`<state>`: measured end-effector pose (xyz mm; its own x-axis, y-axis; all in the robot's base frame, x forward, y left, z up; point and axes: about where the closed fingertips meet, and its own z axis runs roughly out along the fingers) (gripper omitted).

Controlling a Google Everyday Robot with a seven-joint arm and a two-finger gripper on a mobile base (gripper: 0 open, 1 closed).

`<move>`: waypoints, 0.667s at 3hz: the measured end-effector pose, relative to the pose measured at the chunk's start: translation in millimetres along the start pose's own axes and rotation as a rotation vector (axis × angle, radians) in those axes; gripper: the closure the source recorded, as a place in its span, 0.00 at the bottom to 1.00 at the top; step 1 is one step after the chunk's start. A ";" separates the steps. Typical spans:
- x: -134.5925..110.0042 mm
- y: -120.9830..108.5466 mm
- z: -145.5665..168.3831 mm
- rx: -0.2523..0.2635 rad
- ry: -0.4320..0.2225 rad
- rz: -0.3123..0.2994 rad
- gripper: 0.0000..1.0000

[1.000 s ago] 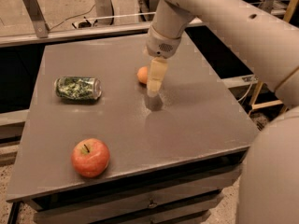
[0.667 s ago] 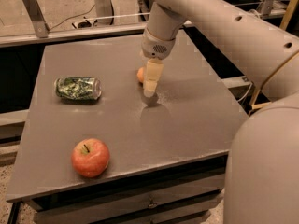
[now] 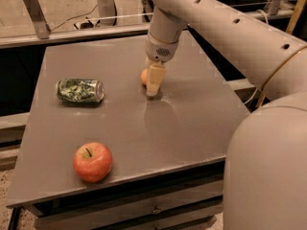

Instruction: Pick orange

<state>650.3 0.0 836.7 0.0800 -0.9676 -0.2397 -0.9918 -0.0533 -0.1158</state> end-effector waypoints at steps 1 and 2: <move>2.4 0.4 0.1 0.008 0.002 -0.001 0.49; -4.8 1.4 -19.2 0.029 -0.036 -0.018 0.72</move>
Offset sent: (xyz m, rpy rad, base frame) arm -0.0119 0.0044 0.0698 0.1213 -0.0797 0.0460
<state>646.6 -0.2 856.2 0.1019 -0.9570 -0.2716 -0.9869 -0.0629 -0.1486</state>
